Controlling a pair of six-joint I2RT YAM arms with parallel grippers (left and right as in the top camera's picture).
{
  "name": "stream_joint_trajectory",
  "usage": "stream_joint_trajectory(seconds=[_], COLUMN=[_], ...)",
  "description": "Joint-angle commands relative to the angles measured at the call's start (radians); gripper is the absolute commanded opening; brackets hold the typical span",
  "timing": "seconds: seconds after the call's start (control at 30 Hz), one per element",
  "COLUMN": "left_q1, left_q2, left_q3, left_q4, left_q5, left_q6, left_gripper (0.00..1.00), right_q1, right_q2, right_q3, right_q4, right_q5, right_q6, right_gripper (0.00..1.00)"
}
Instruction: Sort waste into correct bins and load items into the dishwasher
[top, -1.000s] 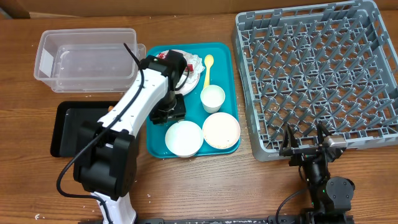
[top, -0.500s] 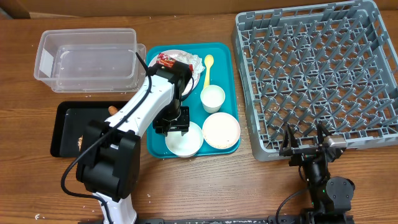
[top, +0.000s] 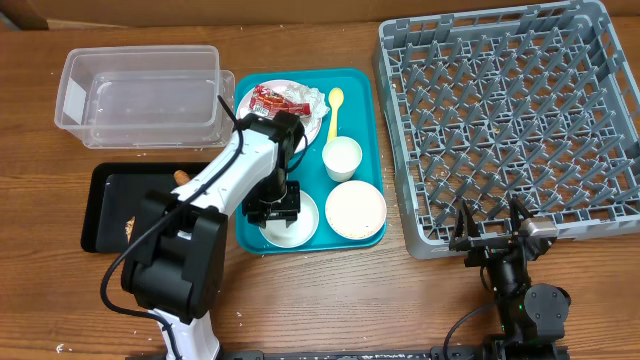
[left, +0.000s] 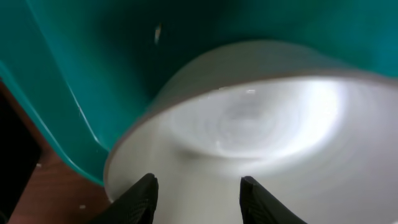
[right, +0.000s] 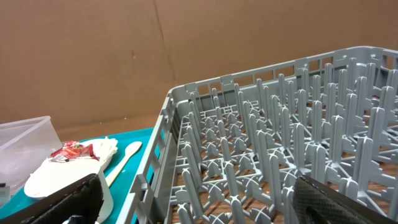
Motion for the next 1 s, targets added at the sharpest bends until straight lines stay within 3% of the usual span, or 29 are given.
stream_joint_trajectory(seconds=[0.0,0.2,0.5,0.67,0.8,0.97], left_q1=[0.024,0.087,0.156,0.114,0.051,-0.098], left_q2=[0.001,0.001,0.000,0.000,0.001,0.001], left_q3=[-0.001,0.003,0.209,0.332,0.333,0.306], left_q4=[0.055,0.147,0.095,0.058,0.029,0.002], left_q5=[-0.044,-0.160,-0.085,0.042,0.215,0.203], left_q6=[-0.012,-0.019,0.056,0.109,0.174,0.272], left_gripper=[0.46,0.48,0.45,0.50,0.44,0.47], right_q1=[-0.005,-0.005,-0.005,-0.005,-0.005,-0.005], right_q2=[-0.010,-0.010,-0.010,-0.010,-0.010,-0.010], right_q3=[-0.010,-0.010,-0.011,-0.010,-0.010,-0.010], right_q4=[0.004,0.004,0.004,0.004,0.004,0.004], right_q5=[-0.002,-0.002,-0.002,-0.002,-0.002,-0.002], right_q6=[-0.001,-0.001,-0.001,-0.001,-0.001,-0.001], right_gripper=[1.00,1.00,1.00,1.00,1.00,1.00])
